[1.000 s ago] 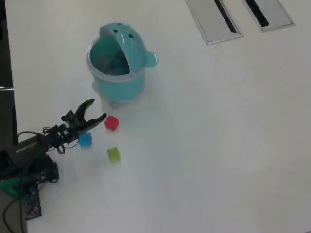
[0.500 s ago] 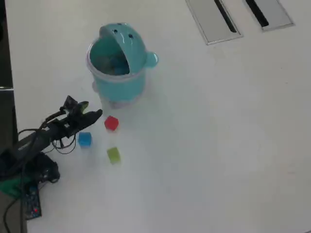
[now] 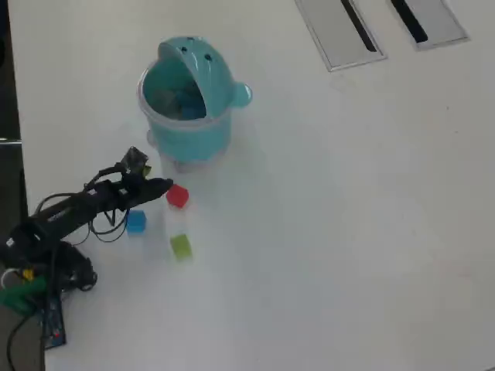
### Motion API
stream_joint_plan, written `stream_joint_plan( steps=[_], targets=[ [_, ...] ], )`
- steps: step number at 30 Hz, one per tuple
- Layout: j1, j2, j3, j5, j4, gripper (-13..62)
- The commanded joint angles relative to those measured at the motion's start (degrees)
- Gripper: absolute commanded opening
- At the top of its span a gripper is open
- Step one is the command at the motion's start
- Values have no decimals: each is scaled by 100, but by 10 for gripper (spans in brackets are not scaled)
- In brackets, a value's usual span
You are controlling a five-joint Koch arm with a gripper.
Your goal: Grasp RGB lego blocks and put them in the bin one by one.
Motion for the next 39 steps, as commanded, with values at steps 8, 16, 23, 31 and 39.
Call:
stream_joint_plan(
  steps=[8,16,23,31,39],
  targets=[
    [457,-949,-1389,-158,914,315],
    [413,-1687,-1758,-167,1195,316],
    [413,-2109,-2021,-229,1257,316],
    [501,-2435,-2162,-352,1257,324],
    [404,-2619,-2074,-352,1318,336]
  ],
)
